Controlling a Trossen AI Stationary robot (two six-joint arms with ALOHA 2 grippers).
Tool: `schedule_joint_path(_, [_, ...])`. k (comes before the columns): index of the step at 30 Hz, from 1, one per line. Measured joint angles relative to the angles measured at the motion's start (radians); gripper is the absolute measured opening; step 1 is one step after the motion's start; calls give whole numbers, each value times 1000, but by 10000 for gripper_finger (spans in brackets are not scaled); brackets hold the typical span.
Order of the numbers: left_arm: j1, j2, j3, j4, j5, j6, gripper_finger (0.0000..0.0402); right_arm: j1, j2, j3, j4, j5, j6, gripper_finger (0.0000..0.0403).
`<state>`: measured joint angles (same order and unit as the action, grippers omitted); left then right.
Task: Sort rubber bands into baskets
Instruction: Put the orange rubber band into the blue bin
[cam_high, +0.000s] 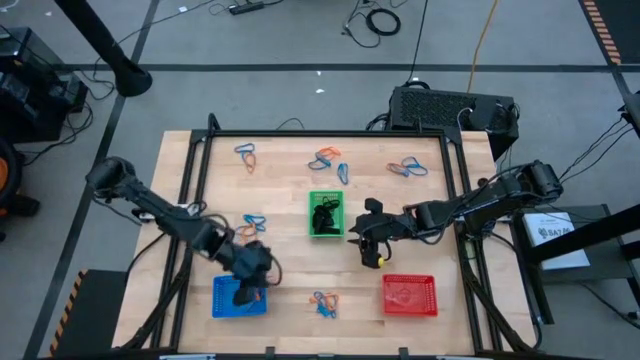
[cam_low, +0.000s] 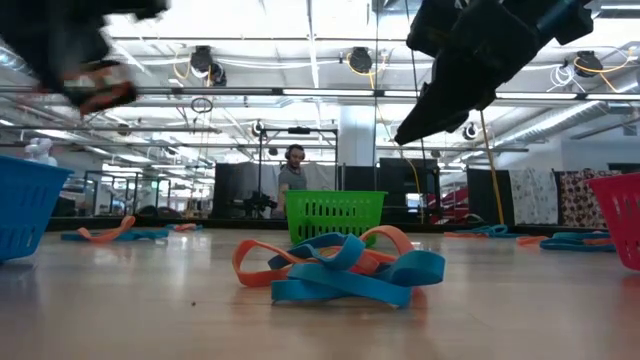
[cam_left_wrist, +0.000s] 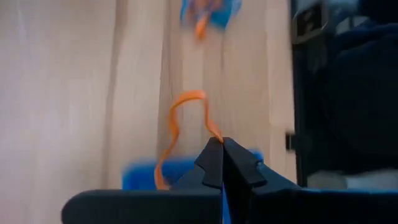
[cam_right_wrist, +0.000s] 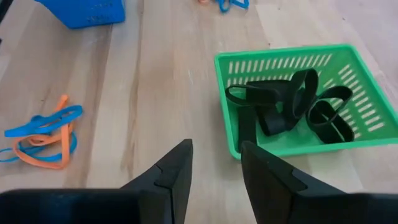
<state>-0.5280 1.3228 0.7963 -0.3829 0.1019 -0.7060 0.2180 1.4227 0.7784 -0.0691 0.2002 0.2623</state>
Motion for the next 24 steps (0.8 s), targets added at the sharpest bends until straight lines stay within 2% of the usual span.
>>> schedule_joint_path(7, [-110, 0, 0, -132, -32, -267, 0, 0, 0, 0, 0, 0, 43, 130])
schedule_joint_path(13, [-129, 0, 0, -143, -31, -301, 7, 0, -1, 0, -47, -5, -13, 130])
schedule_joint_path(17, [-129, 0, 0, -147, -31, -302, 33, -5, -30, 19, -182, -43, 25, 130])
schedule_joint_path(24, [-129, 0, 0, -163, 5, -304, 69, -9, -59, 94, -510, -43, 130, 130])
